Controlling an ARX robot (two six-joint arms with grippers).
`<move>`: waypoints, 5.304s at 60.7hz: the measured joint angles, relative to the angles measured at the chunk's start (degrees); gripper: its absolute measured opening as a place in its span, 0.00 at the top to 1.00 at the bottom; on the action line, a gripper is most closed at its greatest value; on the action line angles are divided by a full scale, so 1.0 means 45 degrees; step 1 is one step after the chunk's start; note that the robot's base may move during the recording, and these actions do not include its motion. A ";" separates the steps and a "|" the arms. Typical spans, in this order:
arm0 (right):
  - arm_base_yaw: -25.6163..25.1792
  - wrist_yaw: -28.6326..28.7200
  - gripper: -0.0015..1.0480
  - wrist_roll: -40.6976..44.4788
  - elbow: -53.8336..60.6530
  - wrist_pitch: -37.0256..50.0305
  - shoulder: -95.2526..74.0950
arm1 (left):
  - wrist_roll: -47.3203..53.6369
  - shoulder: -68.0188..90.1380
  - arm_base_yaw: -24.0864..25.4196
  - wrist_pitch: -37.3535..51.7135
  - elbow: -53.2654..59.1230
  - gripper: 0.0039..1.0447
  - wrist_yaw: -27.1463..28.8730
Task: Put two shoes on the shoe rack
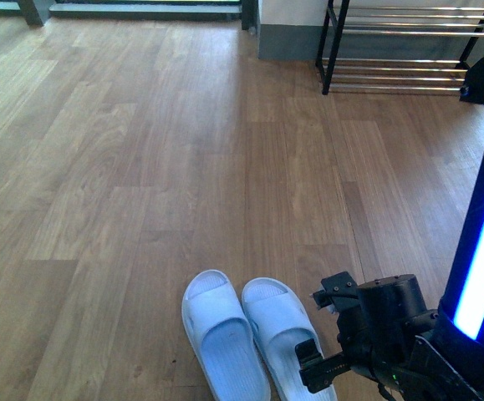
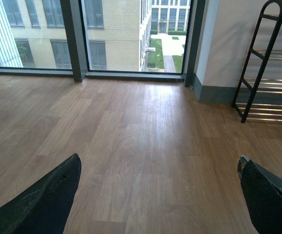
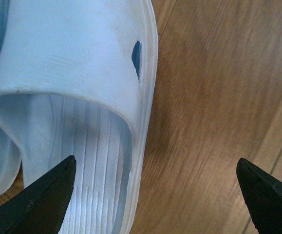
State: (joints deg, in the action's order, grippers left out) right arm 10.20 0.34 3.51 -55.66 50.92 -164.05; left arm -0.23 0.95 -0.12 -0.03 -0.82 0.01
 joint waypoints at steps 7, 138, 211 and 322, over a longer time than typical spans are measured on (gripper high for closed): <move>-0.0005 0.0131 0.09 -0.0170 -0.0971 -0.0350 -0.0675 | 0.0000 0.0000 0.0000 0.0000 0.0000 0.09 -0.0005; -0.6280 0.0267 0.98 -0.2297 0.9938 -0.6630 2.4392 | 0.0000 0.0000 0.0000 0.0000 0.0000 0.09 0.0005; -0.6339 0.0267 0.98 -0.2312 0.9938 -0.6649 2.4397 | -0.1107 1.5994 -0.0792 0.3167 -0.1122 0.09 0.4337; -0.6339 0.0267 0.98 -0.2312 0.9938 -0.6649 2.4397 | -0.0311 3.7798 0.1899 0.9802 -1.4945 0.22 0.4279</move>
State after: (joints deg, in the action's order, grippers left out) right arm -18.33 1.54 -6.90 -10.94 20.99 -54.26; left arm -1.63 171.04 8.43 44.07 -68.07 19.27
